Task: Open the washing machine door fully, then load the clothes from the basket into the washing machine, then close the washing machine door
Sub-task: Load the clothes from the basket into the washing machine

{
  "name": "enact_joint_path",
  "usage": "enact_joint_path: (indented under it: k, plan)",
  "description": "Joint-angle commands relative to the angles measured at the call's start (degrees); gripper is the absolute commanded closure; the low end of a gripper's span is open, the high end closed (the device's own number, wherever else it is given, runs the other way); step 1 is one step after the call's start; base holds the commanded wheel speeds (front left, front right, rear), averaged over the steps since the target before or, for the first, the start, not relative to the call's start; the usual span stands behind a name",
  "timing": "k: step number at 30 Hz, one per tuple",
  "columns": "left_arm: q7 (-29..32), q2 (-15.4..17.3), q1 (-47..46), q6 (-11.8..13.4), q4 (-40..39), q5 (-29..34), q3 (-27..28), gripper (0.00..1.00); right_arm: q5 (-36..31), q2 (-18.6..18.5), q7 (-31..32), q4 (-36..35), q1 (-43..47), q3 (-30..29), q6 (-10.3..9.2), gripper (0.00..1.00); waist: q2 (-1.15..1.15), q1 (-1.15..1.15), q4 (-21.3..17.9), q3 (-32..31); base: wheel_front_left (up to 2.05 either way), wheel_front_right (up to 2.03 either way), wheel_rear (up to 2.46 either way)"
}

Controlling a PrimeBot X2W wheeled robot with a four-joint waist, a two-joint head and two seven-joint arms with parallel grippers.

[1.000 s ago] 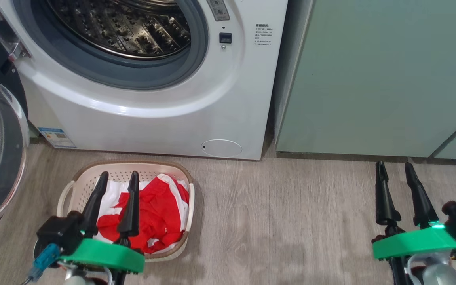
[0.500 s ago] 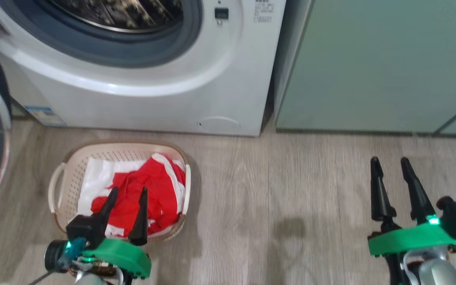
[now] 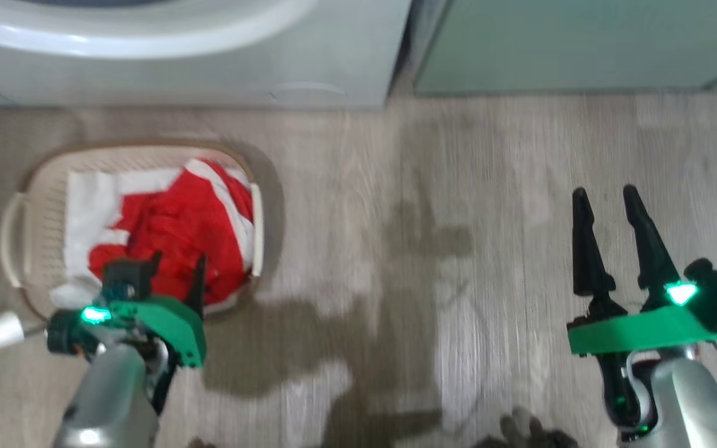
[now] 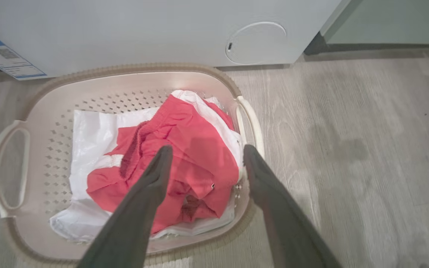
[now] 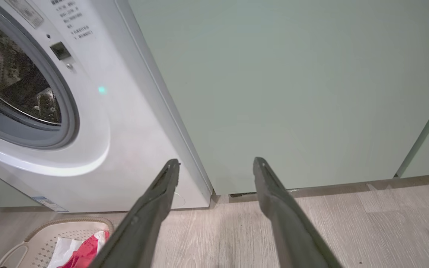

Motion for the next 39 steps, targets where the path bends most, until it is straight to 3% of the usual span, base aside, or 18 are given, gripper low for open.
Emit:
enact_joint_path:
  k: [1,7,17,23,35,37,39]
  plan:
    - [-0.3,2.0,-1.2,-0.1,0.5,0.6,1.5,0.0,0.1,-0.3,-0.5,-2.2,-0.7,1.5,0.41,0.0,0.0,0.0,-3.4,5.1,0.0,0.0,0.0]
    - [-0.1,5.2,-9.9,-0.5,10.9,0.0,2.3,0.0,2.4,-0.3,-0.5,-3.0,-1.6,2.5,0.41,0.0,0.0,0.0,-7.1,10.9,0.0,0.0,0.0]
    - [6.4,11.6,-21.0,-2.0,22.6,-0.7,1.3,0.0,6.3,-0.3,-0.5,-3.4,-3.3,4.0,0.41,0.0,0.0,0.0,-11.8,17.0,0.0,0.0,0.0]
    - [11.9,14.8,-24.1,-0.3,25.5,-1.9,2.3,0.0,7.9,-0.3,-0.5,-3.4,-4.0,5.0,0.41,0.0,0.0,0.0,-14.0,19.4,0.0,0.0,0.0]
    - [20.0,18.0,-26.5,-0.6,26.8,-3.9,2.9,0.0,10.4,-0.3,-0.5,-3.4,-4.4,6.2,0.41,0.0,0.0,0.0,-18.1,22.0,0.0,0.0,0.0]
    - [20.4,18.1,-26.5,-0.9,26.9,-4.2,2.7,1.0,10.7,-0.3,-0.5,-3.3,-4.2,6.2,0.41,0.0,0.0,0.0,-18.5,21.8,0.0,0.0,0.0]
    - [20.5,18.1,-26.4,-1.2,26.9,-4.5,2.6,1.0,10.9,-0.3,-0.5,-3.2,-4.2,6.2,0.41,0.0,0.0,0.0,-18.7,21.6,0.0,0.0,0.0]
